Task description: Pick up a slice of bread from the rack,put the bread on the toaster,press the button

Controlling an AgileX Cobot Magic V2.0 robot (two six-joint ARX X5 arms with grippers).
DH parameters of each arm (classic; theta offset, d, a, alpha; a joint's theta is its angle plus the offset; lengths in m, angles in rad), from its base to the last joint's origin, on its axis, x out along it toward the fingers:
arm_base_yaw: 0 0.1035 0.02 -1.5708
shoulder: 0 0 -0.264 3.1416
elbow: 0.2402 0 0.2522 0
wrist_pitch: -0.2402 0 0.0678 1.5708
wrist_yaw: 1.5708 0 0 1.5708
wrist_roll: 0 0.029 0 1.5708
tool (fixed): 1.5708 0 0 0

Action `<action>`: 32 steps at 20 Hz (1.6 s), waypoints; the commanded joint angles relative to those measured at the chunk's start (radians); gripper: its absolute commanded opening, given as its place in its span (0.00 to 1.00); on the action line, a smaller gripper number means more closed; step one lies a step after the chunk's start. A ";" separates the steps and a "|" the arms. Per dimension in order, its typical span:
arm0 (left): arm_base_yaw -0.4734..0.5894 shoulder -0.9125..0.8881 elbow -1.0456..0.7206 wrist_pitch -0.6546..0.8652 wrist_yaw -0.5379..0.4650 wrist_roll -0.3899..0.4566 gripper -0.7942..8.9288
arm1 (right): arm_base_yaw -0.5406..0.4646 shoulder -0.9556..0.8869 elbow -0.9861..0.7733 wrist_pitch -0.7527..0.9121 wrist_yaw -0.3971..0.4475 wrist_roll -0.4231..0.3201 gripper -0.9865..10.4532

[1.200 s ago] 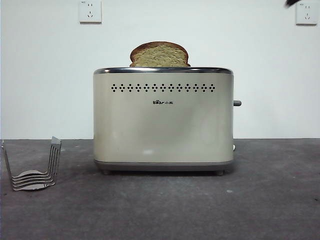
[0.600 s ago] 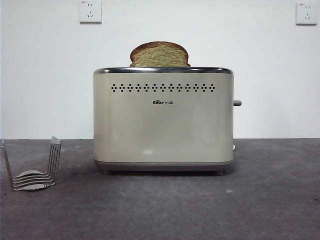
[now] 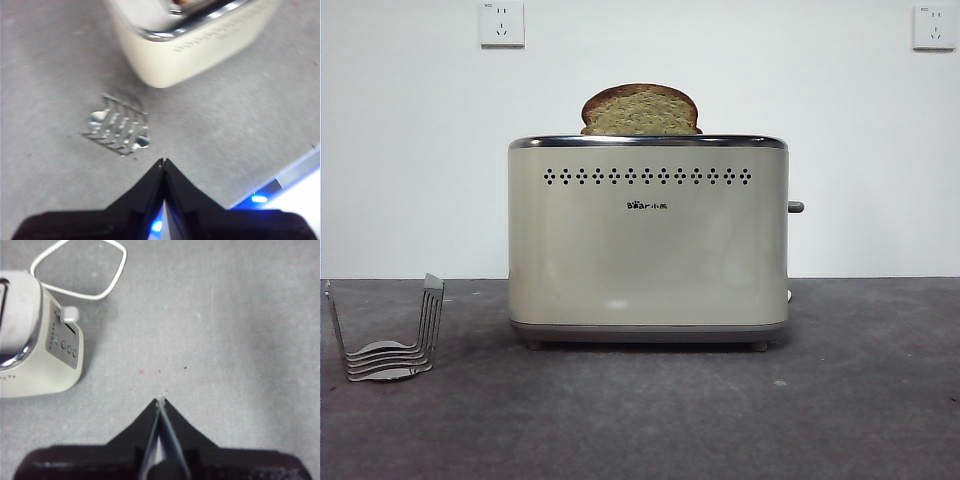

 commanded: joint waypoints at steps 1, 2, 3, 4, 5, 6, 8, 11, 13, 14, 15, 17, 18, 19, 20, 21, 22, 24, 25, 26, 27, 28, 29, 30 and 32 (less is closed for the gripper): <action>0.078 -0.043 -0.027 0.005 0.001 0.013 0.08 | 0.001 0.034 0.001 0.002 0.001 0.010 0.09; 0.122 -0.081 -0.071 0.057 -0.007 0.053 0.08 | 0.001 0.050 0.001 0.003 0.001 0.010 0.09; 0.168 -0.135 -0.151 0.164 -0.005 0.068 0.08 | 0.001 0.067 0.001 0.003 0.001 0.010 0.09; 0.212 -0.205 -0.260 0.308 -0.006 0.069 0.08 | 0.001 0.084 0.001 0.003 0.001 0.010 0.09; 0.256 -0.283 -0.386 0.468 -0.006 0.067 0.08 | 0.001 0.101 0.001 0.003 0.001 0.010 0.09; 0.298 -0.364 -0.517 0.631 -0.006 0.064 0.08 | 0.001 0.117 0.001 0.003 0.001 0.010 0.09; 0.374 -0.527 -0.768 0.904 -0.006 0.064 0.08 | 0.001 0.148 0.001 0.010 0.001 0.010 0.09; 0.478 -0.768 -1.084 1.154 -0.006 0.066 0.08 | 0.001 0.188 0.001 0.018 0.001 0.010 0.09; 0.544 -0.912 -1.227 1.198 -0.006 0.065 0.08 | 0.001 0.211 0.001 0.019 0.001 0.010 0.09; 0.562 -0.962 -1.276 1.197 -0.006 0.066 0.08 | 0.001 0.219 0.001 0.019 0.001 0.010 0.09; 0.573 -1.001 -1.318 1.197 -0.006 0.065 0.08 | 0.001 0.226 0.001 0.020 0.001 0.010 0.09; 0.582 -1.048 -1.387 1.197 -0.006 0.065 0.08 | 0.001 0.235 0.001 0.024 0.001 0.010 0.09; 0.583 -1.071 -1.417 1.197 -0.004 0.064 0.08 | 0.001 0.238 0.001 0.031 0.001 0.010 0.09; 0.583 -1.094 -1.443 1.197 0.002 0.055 0.08 | 0.001 0.238 0.001 0.043 0.001 0.010 0.09; 0.583 -1.102 -1.466 1.208 0.002 0.045 0.08 | 0.000 0.238 0.001 0.056 0.001 0.010 0.09; 0.583 -1.103 -1.485 1.217 0.002 0.042 0.08 | 0.000 0.238 0.001 0.071 0.001 0.010 0.09; 0.583 -1.103 -1.484 1.198 0.011 0.043 0.08 | 0.000 0.238 0.001 0.084 0.001 0.010 0.09; 0.583 -1.103 -1.484 1.173 0.021 0.073 0.08 | 0.000 0.238 0.002 0.110 0.001 0.010 0.09; 0.583 -1.103 -1.484 1.157 0.025 0.091 0.08 | 0.000 0.238 0.002 0.125 0.001 0.010 0.09; 0.583 -1.103 -1.484 1.158 0.029 0.103 0.08 | 0.000 0.238 0.002 0.137 0.001 0.010 0.09; 0.583 -1.103 -1.484 1.158 0.031 0.100 0.08 | 0.000 0.238 0.002 0.153 0.001 0.010 0.09; 0.583 -1.103 -1.484 1.160 0.035 0.099 0.08 | 0.000 0.238 0.002 0.164 0.001 0.010 0.09; 0.583 -1.103 -1.484 1.160 0.036 0.099 0.08 | 0.000 0.238 0.002 0.175 0.001 0.010 0.09; 0.583 -1.101 -1.484 1.160 0.035 0.099 0.08 | 0.000 0.238 0.002 0.180 0.001 0.010 0.09; 0.583 -1.092 -1.484 1.160 0.036 0.099 0.08 | 0.000 0.238 0.002 0.195 0.001 0.010 0.09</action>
